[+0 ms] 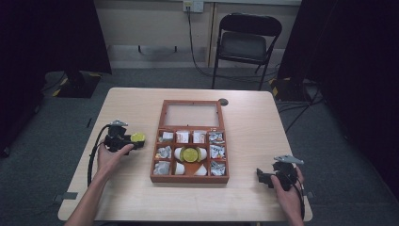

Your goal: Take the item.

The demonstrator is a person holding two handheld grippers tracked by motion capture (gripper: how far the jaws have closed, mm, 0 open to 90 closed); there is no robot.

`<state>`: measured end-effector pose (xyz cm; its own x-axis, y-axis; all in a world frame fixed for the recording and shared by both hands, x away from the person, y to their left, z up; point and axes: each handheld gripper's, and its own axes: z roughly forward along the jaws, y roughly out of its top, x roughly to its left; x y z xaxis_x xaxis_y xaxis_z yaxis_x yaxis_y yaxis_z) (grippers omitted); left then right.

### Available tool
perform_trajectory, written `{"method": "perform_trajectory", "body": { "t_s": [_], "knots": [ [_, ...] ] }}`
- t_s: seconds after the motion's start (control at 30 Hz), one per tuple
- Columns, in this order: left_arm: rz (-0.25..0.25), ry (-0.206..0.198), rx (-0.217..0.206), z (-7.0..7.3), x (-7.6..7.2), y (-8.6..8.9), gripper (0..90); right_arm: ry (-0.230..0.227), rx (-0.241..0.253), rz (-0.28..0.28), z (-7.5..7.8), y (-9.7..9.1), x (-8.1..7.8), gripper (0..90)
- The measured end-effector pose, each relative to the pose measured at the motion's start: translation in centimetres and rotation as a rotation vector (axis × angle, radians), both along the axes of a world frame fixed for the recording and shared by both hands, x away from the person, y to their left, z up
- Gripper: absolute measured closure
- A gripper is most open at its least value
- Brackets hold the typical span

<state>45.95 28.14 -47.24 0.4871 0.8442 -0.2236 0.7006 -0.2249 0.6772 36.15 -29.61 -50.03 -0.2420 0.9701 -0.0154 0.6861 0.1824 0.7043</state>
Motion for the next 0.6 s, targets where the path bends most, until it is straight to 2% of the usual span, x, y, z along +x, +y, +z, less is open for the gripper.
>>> {"method": "perform_trajectory", "body": {
  "t_s": [0.03, 0.07, 0.1, 0.13, 0.17, 0.23, 0.33, 0.37, 0.4, 0.43, 0.6],
  "knots": [
    [-0.015, -0.031, 0.008, 0.9, -0.2, -0.1, 28.2, 0.0, 0.0, 0.0, 0.0, 0.0, 0.0, 0.0],
    [0.0, -0.058, 0.011, 1.2, -0.3, -0.1, 28.1, 0.0, 0.0, -0.001, 0.0, 0.0, 0.0, 0.0],
    [0.0, -0.058, 0.011, 1.2, -0.3, -0.1, 28.2, 0.0, 0.0, -0.001, 0.0, 0.0, 0.0, 0.0],
    [0.01, -0.076, -0.024, 1.6, -0.4, 0.1, 28.2, 0.0, 0.0, -0.001, 0.0, 0.0, 0.0, 0.0],
    [0.004, -0.072, -0.035, 1.6, -0.4, 0.2, 28.2, 0.0, 0.0, -0.001, 0.0, 0.0, 0.0, 0.0],
    [0.012, -0.077, 0.001, 1.7, -0.6, 0.3, 28.1, 0.0, 0.0, -0.001, 0.0, 0.0, 0.0, 0.0],
    [0.008, -0.079, 0.006, 1.8, -0.8, 0.3, 28.2, 0.0, 0.0, -0.001, 0.0, 0.0, 0.0, 0.0],
    [-0.004, -0.073, 0.014, 1.9, -0.9, 0.3, 28.0, 0.0, 0.0, -0.001, 0.0, 0.0, 0.0, 0.0],
    [-0.018, -0.091, 0.043, 2.3, -1.3, 0.2, 27.9, 0.0, 0.0, -0.001, 0.0, 0.0, 0.0, 0.0],
    [-0.034, -0.089, 0.052, 2.6, -1.5, 0.4, 27.7, 0.0, 0.0, -0.002, 0.0, 0.0, 0.0, 0.0],
    [-0.033, -0.112, 0.058, 3.6, -2.7, 1.1, 26.4, 0.0, 0.0, -0.004, 0.0, 0.0, 0.0, 0.0]
  ]
}}
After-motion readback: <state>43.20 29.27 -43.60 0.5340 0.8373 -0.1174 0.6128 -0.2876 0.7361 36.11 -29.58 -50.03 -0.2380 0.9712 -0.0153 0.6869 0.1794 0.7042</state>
